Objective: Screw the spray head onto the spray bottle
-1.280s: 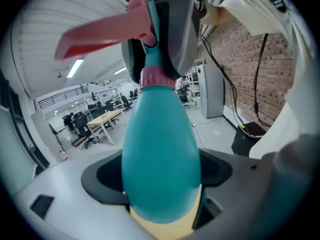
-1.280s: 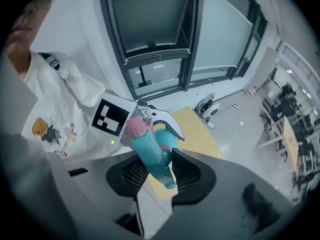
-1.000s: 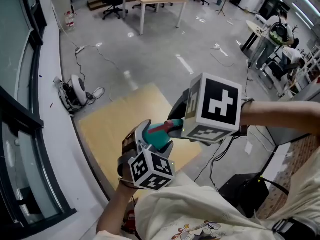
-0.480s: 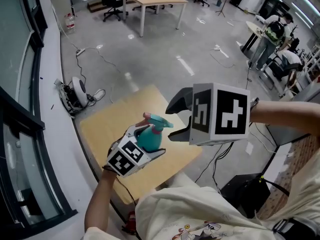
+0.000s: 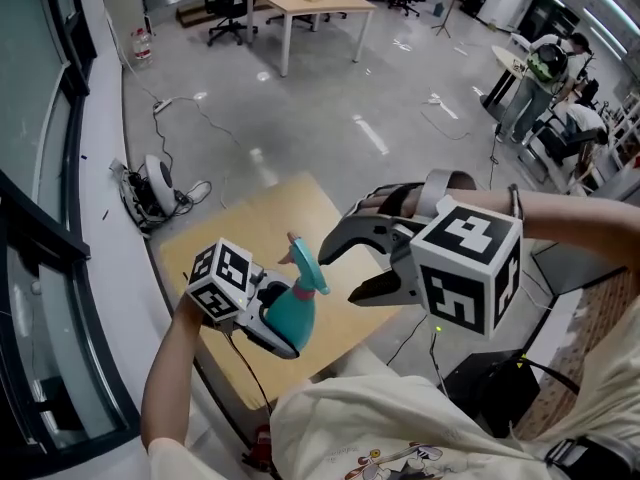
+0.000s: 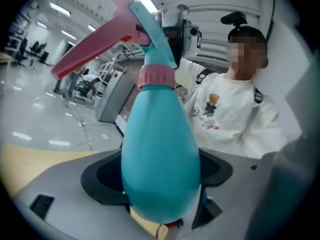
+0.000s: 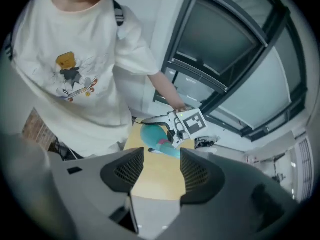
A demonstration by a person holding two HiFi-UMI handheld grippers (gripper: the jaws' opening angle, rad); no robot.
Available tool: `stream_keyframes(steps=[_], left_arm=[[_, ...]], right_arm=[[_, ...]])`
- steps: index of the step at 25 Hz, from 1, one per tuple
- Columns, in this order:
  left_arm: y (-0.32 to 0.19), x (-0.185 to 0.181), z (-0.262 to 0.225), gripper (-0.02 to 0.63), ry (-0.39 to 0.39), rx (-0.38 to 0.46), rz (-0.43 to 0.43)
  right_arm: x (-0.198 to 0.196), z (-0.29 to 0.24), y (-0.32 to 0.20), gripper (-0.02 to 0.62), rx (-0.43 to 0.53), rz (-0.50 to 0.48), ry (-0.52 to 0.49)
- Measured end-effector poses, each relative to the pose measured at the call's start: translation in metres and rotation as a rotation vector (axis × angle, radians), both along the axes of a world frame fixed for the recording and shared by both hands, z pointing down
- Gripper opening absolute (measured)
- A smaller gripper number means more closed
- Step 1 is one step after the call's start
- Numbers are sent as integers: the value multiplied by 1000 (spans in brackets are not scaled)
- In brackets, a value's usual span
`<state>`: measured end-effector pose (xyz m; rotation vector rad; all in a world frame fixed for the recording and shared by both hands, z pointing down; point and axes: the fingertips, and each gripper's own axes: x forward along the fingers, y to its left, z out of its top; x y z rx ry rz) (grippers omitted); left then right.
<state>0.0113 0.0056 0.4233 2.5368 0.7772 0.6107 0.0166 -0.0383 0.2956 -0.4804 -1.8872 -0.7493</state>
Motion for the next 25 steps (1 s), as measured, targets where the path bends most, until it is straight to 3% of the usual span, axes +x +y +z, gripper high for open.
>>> stream_keyframes(steps=[5, 11, 16, 19, 22, 25], left_arm=[[38, 3, 7, 413, -85, -18, 241], [60, 9, -13, 413, -17, -24, 355], [68, 15, -23, 413, -11, 8, 400], [72, 20, -24, 413, -21, 28, 415], [69, 23, -19, 413, -38, 55, 384], [58, 30, -14, 413, -62, 92, 295]], right_arm=[[10, 5, 22, 227, -13, -199, 36], [17, 26, 53, 227, 43, -381, 104], [14, 30, 65, 224, 72, -450, 104], [13, 29, 67, 190, 86, -472, 98], [17, 36, 68, 129, 65, -471, 129], [22, 40, 60, 127, 39, -401, 166]])
